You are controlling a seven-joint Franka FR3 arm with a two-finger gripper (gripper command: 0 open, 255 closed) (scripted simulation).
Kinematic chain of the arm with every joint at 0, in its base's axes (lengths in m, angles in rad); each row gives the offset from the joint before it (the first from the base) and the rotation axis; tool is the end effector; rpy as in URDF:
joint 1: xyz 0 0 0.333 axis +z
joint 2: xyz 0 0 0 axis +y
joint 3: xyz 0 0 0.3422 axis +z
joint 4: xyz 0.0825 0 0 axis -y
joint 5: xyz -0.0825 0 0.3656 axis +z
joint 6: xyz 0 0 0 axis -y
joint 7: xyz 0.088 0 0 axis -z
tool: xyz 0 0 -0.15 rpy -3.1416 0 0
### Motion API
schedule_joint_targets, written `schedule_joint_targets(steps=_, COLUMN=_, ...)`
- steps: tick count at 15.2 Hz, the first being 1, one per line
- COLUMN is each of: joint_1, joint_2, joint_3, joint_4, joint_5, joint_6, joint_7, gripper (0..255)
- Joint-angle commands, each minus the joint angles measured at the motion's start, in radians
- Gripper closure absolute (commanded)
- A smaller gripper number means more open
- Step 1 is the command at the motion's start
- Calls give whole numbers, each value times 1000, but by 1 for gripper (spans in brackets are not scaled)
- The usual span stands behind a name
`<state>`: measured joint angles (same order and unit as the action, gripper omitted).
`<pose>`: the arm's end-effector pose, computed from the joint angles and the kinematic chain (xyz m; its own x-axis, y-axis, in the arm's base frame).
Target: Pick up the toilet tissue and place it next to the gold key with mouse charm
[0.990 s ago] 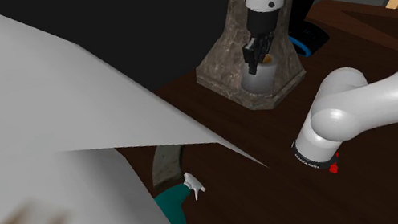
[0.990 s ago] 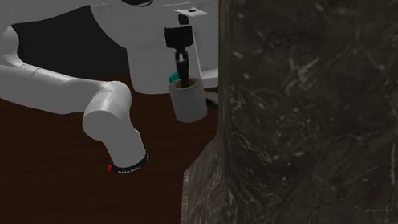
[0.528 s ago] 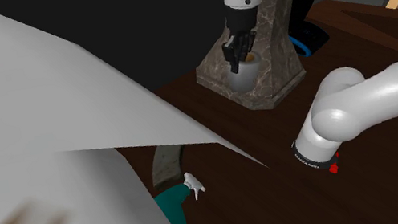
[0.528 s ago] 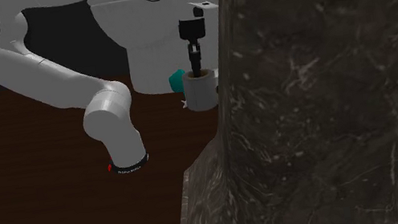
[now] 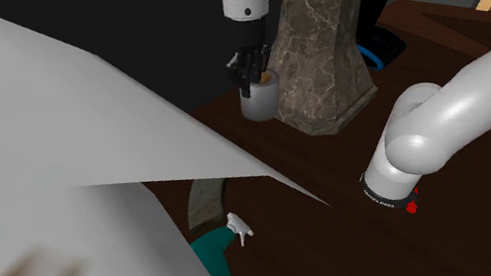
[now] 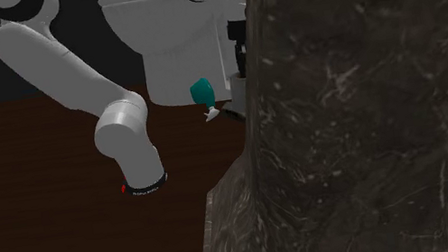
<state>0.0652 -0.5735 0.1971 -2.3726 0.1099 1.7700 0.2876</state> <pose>0.3271 0.1107 0.5055 0.9960 -0.0820 -0.0352 -0.0817 -0.9966 0.0100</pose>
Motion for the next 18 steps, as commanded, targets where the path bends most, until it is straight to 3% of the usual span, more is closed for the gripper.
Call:
schedule_joint_targets(steps=1, joint_1=0, joint_2=72, joint_3=24, joint_4=58, joint_5=1, joint_6=17, joint_7=27, gripper=255)
schedule_joint_targets(steps=9, joint_1=4, joint_2=384, joint_3=120, joint_4=325, joint_5=-42, joint_6=62, joint_7=156, gripper=255)
schedule_joint_targets(steps=18, joint_1=61, joint_2=765, joint_3=183, joint_4=737, joint_5=-171, joint_6=11, joint_7=310, gripper=255)
